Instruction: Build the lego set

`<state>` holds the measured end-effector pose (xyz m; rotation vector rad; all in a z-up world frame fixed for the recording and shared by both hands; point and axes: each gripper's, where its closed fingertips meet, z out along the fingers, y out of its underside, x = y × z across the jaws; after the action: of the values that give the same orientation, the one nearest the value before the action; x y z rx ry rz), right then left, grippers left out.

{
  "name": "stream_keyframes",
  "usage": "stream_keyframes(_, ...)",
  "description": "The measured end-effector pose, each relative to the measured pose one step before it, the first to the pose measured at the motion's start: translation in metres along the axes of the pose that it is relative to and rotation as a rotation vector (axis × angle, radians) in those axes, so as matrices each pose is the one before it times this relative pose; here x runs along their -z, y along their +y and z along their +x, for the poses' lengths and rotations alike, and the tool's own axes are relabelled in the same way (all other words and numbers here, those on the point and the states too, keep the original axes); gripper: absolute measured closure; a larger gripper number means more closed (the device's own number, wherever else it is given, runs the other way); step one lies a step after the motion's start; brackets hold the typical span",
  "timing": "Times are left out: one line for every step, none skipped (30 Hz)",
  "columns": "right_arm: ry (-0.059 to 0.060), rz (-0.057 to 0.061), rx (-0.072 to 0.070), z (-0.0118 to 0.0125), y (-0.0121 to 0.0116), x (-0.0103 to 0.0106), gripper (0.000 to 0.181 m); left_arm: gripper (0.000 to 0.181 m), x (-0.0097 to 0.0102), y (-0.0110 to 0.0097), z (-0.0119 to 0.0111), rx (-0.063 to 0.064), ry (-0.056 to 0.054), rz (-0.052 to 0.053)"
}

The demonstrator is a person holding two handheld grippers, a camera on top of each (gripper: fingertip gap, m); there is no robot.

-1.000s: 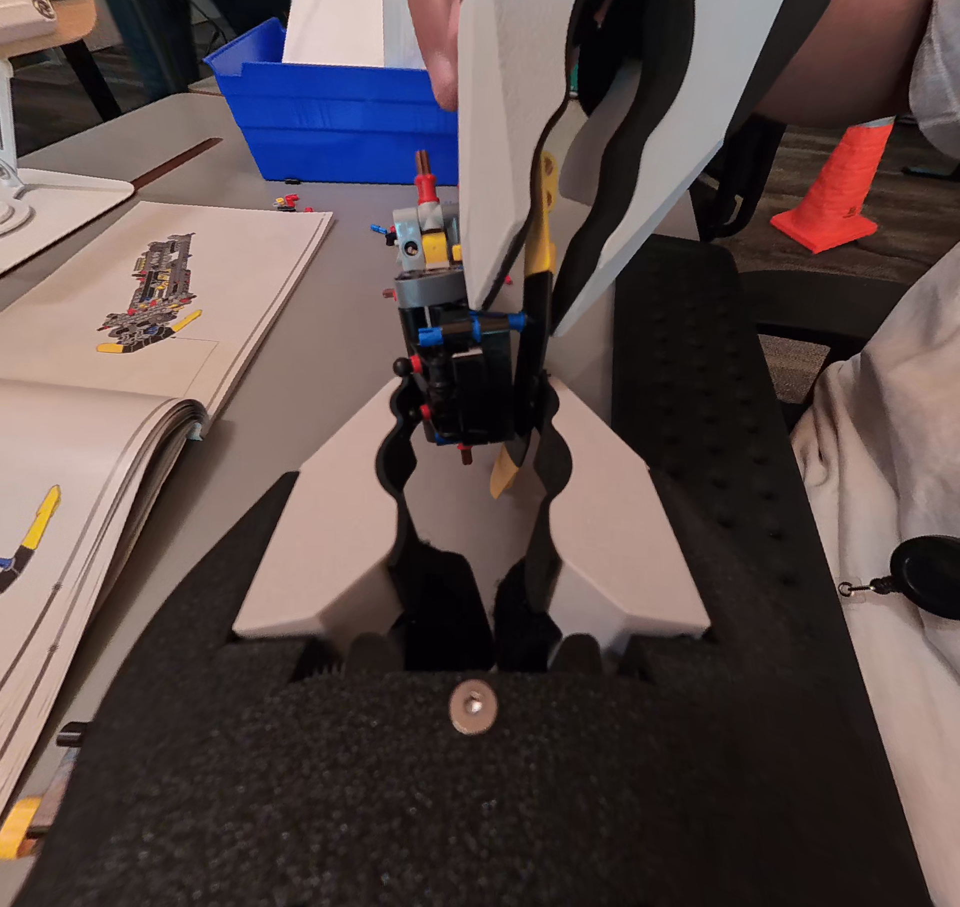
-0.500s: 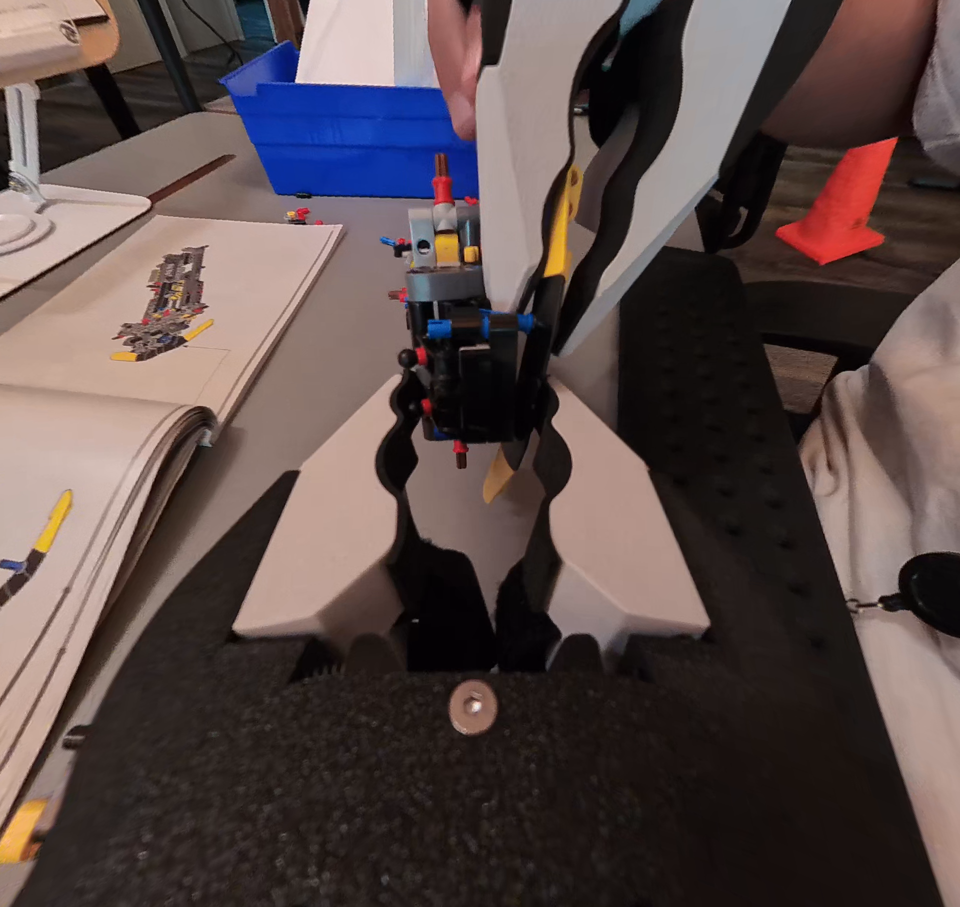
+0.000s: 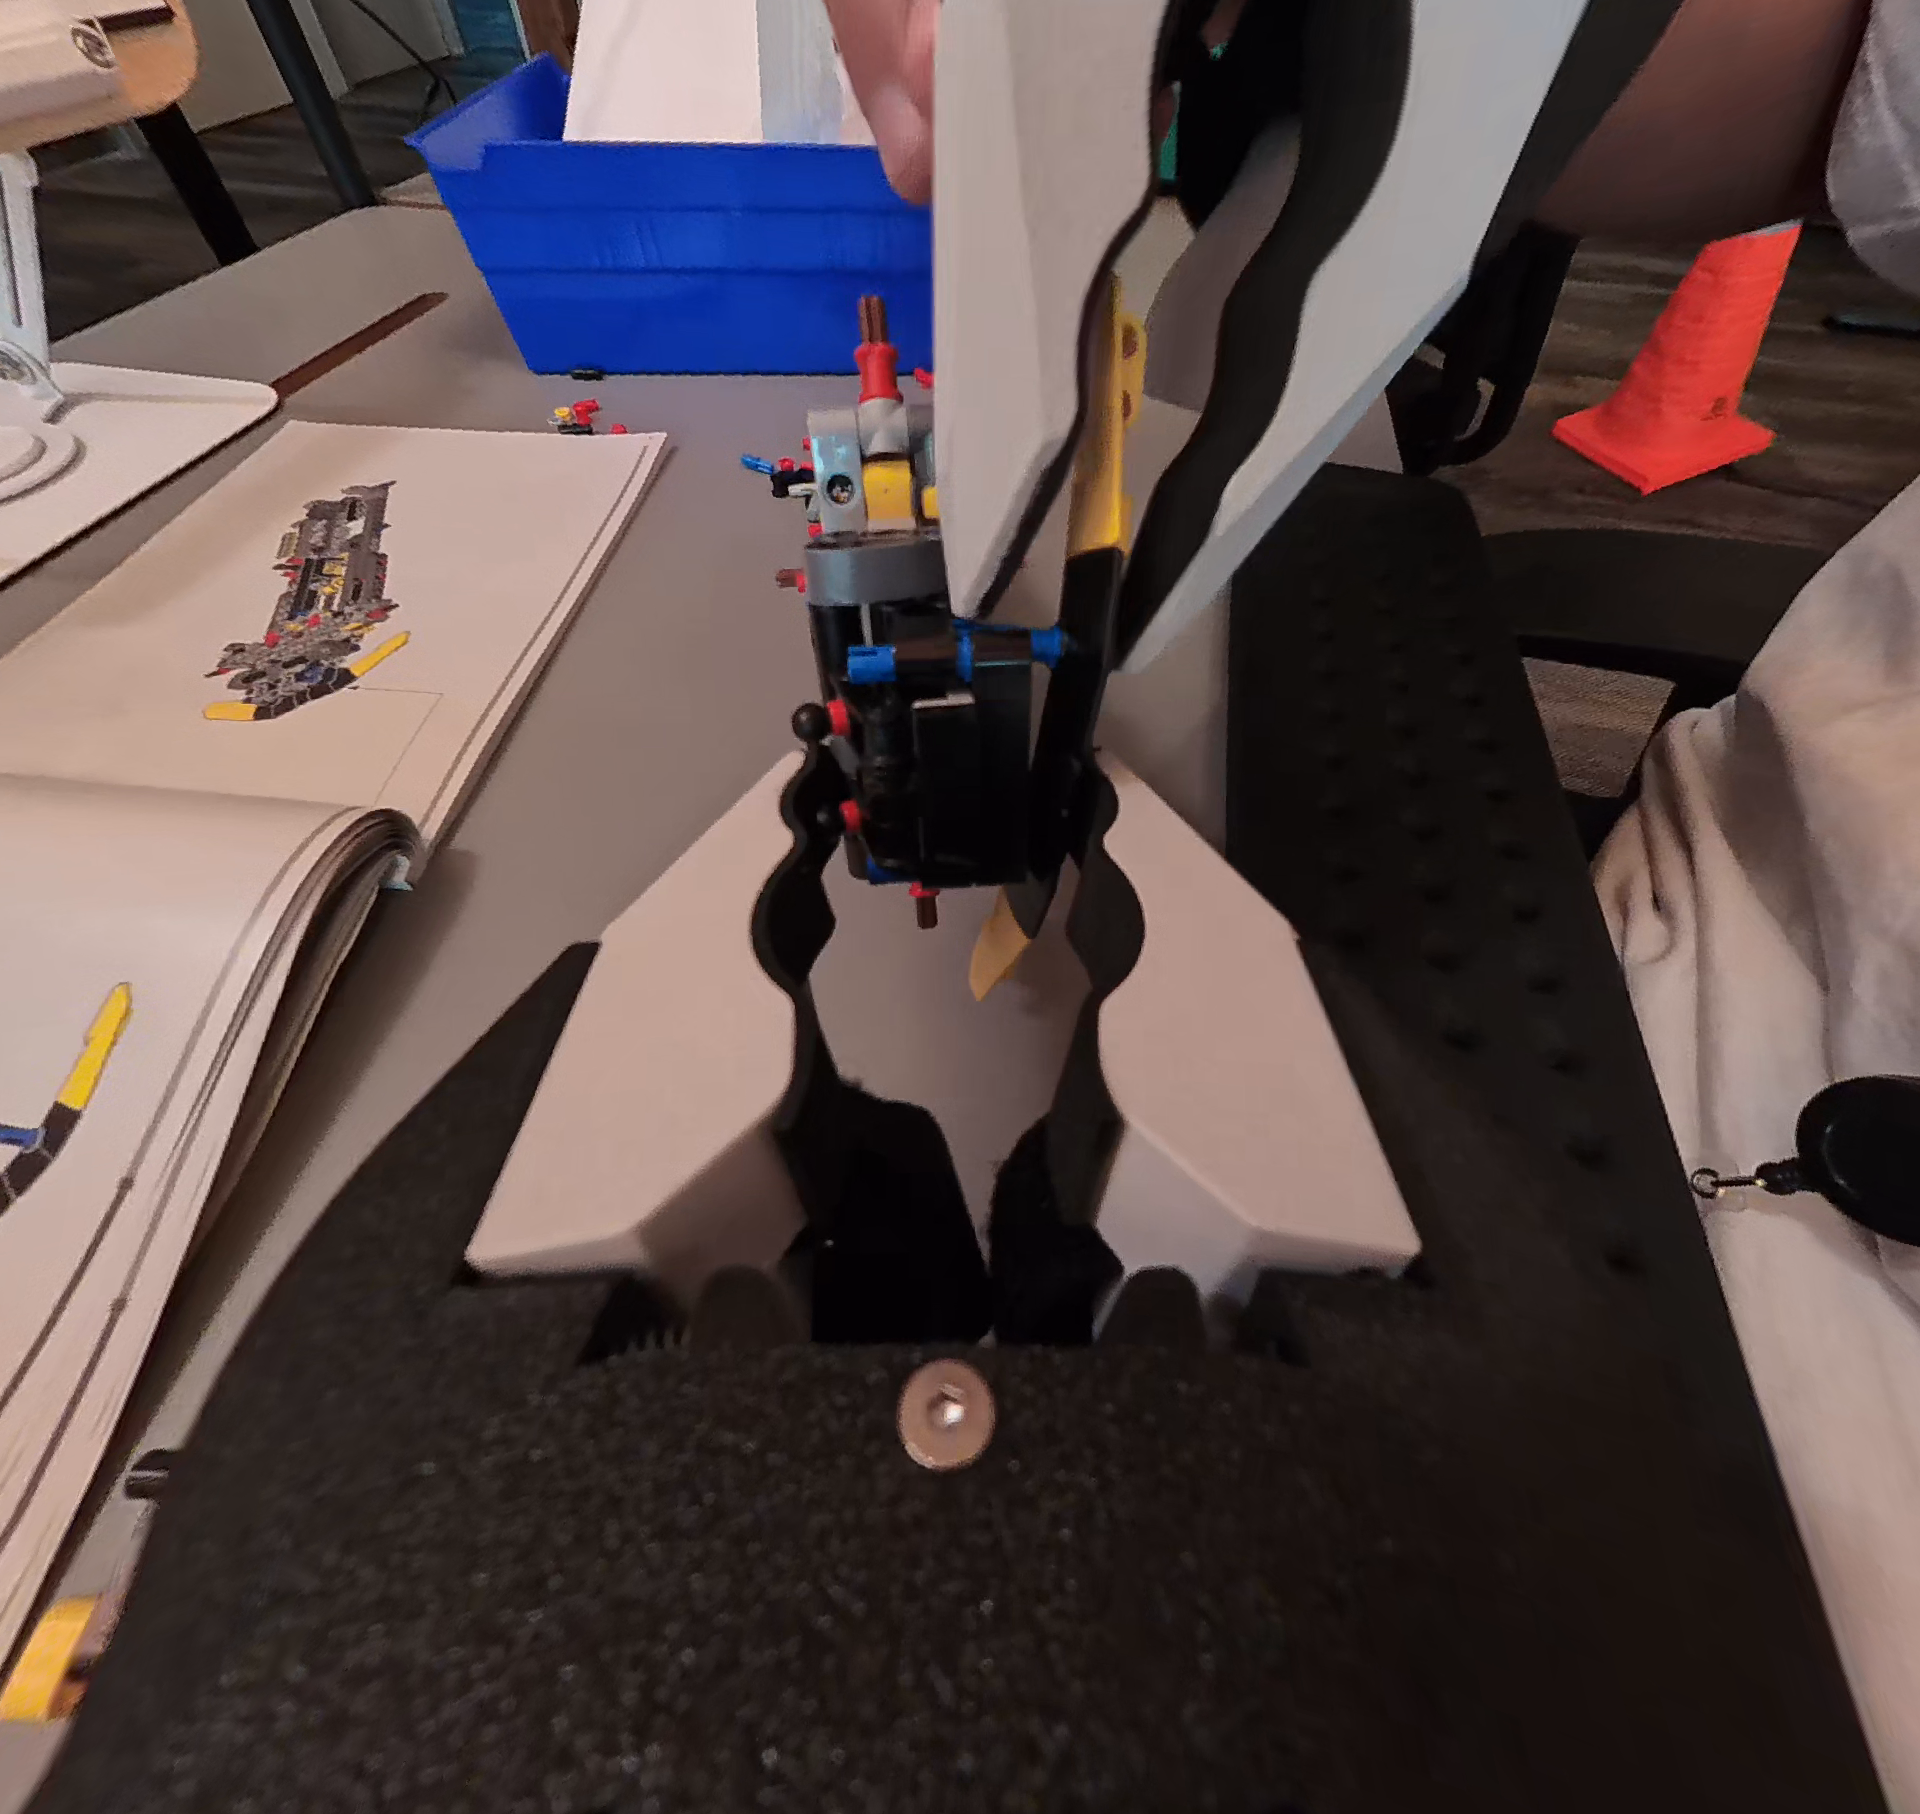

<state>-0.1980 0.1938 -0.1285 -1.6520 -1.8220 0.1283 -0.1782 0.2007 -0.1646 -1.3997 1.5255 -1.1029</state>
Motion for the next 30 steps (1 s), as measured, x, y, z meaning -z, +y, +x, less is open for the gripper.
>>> stream_keyframes(0.0268, 0.0127, 0.0176, 0.00162, -0.00141, -0.00022, 0.163, 0.139, 0.00056, -0.00047, -0.00039, 0.0066, 0.0007, 0.0019)
stream_keyframes(0.0154, 0.0066, 0.0092, 0.00062, -0.00047, -0.00034, 0.162, 0.139, 0.00030, -0.00015, -0.00017, 0.0048, 0.0011, 0.0011)
stream_keyframes(0.0047, -0.0001, -0.0032, 0.00007, 0.00016, -0.00075, 0.162, 0.139, -0.00014, 0.00051, -0.00004, 0.0062, 0.0026, -0.0023)
stream_keyframes(-0.0027, -0.0047, -0.0064, -0.00045, 0.00047, -0.00069, 0.163, 0.139, -0.00045, 0.00094, 0.00003, 0.0023, 0.0011, -0.0059)
stream_keyframes(-0.0050, -0.0045, -0.0026, -0.00072, 0.00065, -0.00030, 0.163, 0.139, -0.00074, 0.00096, 0.00043, -0.0007, 0.0007, -0.0068)
stream_keyframes(-0.0025, -0.0062, 0.0026, -0.00067, 0.00058, -0.00038, 0.163, 0.139, -0.00057, 0.00082, 0.00041, -0.0007, -0.0003, -0.0069)
stream_keyframes(0.0030, -0.0054, 0.0055, -0.00047, 0.00017, -0.00031, 0.162, 0.139, -0.00040, 0.00037, 0.00006, -0.0017, -0.0025, -0.0053)
stream_keyframes(-0.0003, 0.0051, 0.0041, -0.00061, -0.00115, 0.00000, 0.163, 0.139, 0.00006, -0.00036, 0.00030, -0.0050, -0.0025, -0.0011)
stream_keyframes(-0.0039, 0.0021, -0.0057, 0.00000, 0.00013, -0.00030, 0.163, 0.139, 0.00014, 0.00020, -0.00012, -0.0038, -0.0032, -0.0031)
stream_keyframes(-0.0103, 0.0028, -0.0142, -0.00031, 0.00034, -0.00054, 0.163, 0.139, -0.00022, 0.00086, -0.00011, -0.0010, -0.0021, -0.0054)
stream_keyframes(-0.0120, 0.0007, -0.0151, -0.00034, 0.00059, -0.00052, 0.163, 0.139, -0.00046, 0.00092, -0.00009, -0.0040, -0.0045, -0.0067)
stream_keyframes(-0.0103, 0.0023, -0.0136, -0.00046, 0.00032, -0.00075, 0.163, 0.139, -0.00016, 0.00090, -0.00040, -0.0076, -0.0072, -0.0075)
stream_keyframes(-0.0063, 0.0014, -0.0081, -0.00039, 0.00020, -0.00024, 0.163, 0.139, -0.00009, 0.00056, -0.00032, -0.0076, -0.0068, -0.0044)
stream_keyframes(-0.0026, 0.0045, -0.0040, -0.00004, -0.00011, 0.00012, 0.163, 0.139, 0.00017, -0.00007, -0.00016, -0.0061, -0.0059, -0.0018)
stream_keyframes(-0.0062, 0.0079, -0.0132, 0.00000, -0.00015, 0.00039, 0.164, 0.139, 0.00015, -0.00032, -0.00040, -0.0045, -0.0055, -0.0006)
stream_keyframes(-0.0116, 0.0071, -0.0189, -0.00019, -0.00011, 0.00040, 0.164, 0.139, 0.00012, -0.00035, 0.00002, -0.0047, -0.0032, 0.0005)
stream_keyframes(-0.0081, 0.0058, -0.0125, -0.00002, 0.00002, 0.00047, 0.164, 0.139, 0.00010, -0.00055, 0.00021, -0.0065, -0.0038, 0.0011)
stream_keyframes(-0.0023, 0.0077, -0.0049, -0.00005, -0.00039, 0.00034, 0.164, 0.139, 0.00005, -0.00036, 0.00004, -0.0076, -0.0044, 0.0000)
stream_keyframes(-0.0031, 0.0036, -0.0015, -0.00057, 0.00010, -0.00006, 0.164, 0.139, -0.00016, 0.00032, 0.00043, -0.0043, 0.0010, -0.0018)
stream_keyframes(0.0001, -0.0019, 0.0022, -0.00045, 0.00044, -0.00039, 0.164, 0.139, -0.00048, 0.00064, 0.00034, -0.0016, 0.0011, -0.0018)
stream_keyframes(0.0050, -0.0031, 0.0058, -0.00004, 0.00008, -0.00019, 0.164, 0.139, -0.00037, 0.00030, -0.00019, -0.0011, -0.0011, 0.0028)
stream_keyframes(0.0043, -0.0042, -0.0027, 0.00011, -0.00031, 0.00057, 0.164, 0.139, -0.00011, -0.00059, -0.00007, 0.0006, 0.0021, 0.0099)
stream_keyframes(-0.0046, -0.0037, -0.0063, -0.00072, -0.00058, 0.00181, 0.167, 0.139, -0.00025, -0.00107, 0.00004, -0.0039, 0.0011, 0.0105)
stream_keyframes(-0.0166, -0.0094, -0.0111, -0.00109, 0.00053, 0.00227, 0.167, 0.139, -0.00011, -0.00114, 0.00043, -0.0086, 0.0001, 0.0073)
stream_keyframes(-0.0246, -0.0081, -0.0224, -0.00101, 0.00030, 0.00233, 0.165, 0.139, -0.00029, -0.00011, 0.00055, -0.0055, -0.0003, -0.0006)
stream_keyframes(-0.0348, -0.0014, -0.0260, -0.00185, -0.00090, 0.00248, 0.158, 0.139, -0.00041, 0.00091, 0.00007, -0.0010, -0.0010, -0.0049)
stream_keyframes(-0.0258, -0.0013, -0.0216, -0.00052, -0.00080, 0.00176, 0.152, 0.139, -0.00013, 0.00021, -0.00013, 0.0011, -0.0014, -0.0014)
stream_keyframes(-0.0138, -0.0095, -0.0089, 0.00091, 0.00063, 0.00044, 0.149, 0.139, 0.00021, -0.00118, 0.00022, -0.0008, 0.0000, 0.0043)
stream_keyframes(0.0019, -0.0145, 0.0053, 0.00257, 0.00134, -0.00062, 0.143, 0.139, 0.00018, -0.00109, 0.00039, -0.0054, -0.0007, 0.0030)
stream_keyframes(0.0069, -0.0165, 0.0150, 0.00257, 0.00161, -0.00121, 0.142, 0.139, -0.00013, -0.00011, 0.00015, -0.0079, -0.0033, -0.0012)
